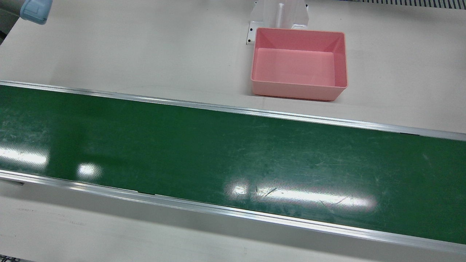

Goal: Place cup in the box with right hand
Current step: 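Move the right hand down toward the green conveyor belt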

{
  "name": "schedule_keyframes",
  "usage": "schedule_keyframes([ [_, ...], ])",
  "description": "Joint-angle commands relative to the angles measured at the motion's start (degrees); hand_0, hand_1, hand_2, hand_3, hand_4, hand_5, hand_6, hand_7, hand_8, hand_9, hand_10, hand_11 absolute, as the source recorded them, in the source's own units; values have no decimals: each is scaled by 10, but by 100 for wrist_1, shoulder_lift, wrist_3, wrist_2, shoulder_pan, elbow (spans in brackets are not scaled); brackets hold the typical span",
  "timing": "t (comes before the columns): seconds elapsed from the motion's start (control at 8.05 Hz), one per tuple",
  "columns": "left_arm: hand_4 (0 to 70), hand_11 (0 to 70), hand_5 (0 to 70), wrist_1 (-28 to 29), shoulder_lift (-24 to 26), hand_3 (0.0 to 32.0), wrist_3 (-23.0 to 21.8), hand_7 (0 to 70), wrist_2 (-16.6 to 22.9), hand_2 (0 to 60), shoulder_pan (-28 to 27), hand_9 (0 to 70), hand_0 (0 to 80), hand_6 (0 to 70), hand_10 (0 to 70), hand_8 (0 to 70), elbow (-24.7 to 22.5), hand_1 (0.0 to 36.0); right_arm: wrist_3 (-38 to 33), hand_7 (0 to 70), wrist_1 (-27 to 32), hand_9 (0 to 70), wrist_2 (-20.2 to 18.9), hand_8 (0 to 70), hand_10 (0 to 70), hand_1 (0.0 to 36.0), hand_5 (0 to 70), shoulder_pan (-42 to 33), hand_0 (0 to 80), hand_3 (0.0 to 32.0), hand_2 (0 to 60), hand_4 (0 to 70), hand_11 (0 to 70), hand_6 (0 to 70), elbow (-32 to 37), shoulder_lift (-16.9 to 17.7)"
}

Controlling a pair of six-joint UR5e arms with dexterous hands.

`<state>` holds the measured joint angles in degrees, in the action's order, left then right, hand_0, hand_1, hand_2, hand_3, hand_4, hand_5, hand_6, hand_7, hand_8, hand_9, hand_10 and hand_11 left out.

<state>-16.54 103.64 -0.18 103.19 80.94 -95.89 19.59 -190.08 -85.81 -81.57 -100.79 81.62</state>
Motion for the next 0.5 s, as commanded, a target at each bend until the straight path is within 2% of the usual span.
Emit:
schedule_keyframes([
  [0.0,0,0,0,2,-1,0,0,0,0,0,0,0,0,0,0,0,0,0,45,102,128,6,482,0,0,100,26,384,421,0,44,0,0,27,24,186],
  [0.12,0,0,0,2,-1,0,0,0,0,0,0,0,0,0,0,0,0,0,202,50,625,0,599,0,0,98,26,640,417,0,49,0,0,17,172,362],
  [0.25,0,0,0,2,-1,0,0,0,0,0,0,0,0,0,0,0,0,0,316,2,1274,0,870,0,0,103,27,973,406,0,88,0,0,7,330,398],
  [0.37,0,0,0,2,-1,0,0,0,0,0,0,0,0,0,0,0,0,0,326,0,1681,0,1038,0,0,112,27,1211,404,0,124,0,0,0,410,520],
])
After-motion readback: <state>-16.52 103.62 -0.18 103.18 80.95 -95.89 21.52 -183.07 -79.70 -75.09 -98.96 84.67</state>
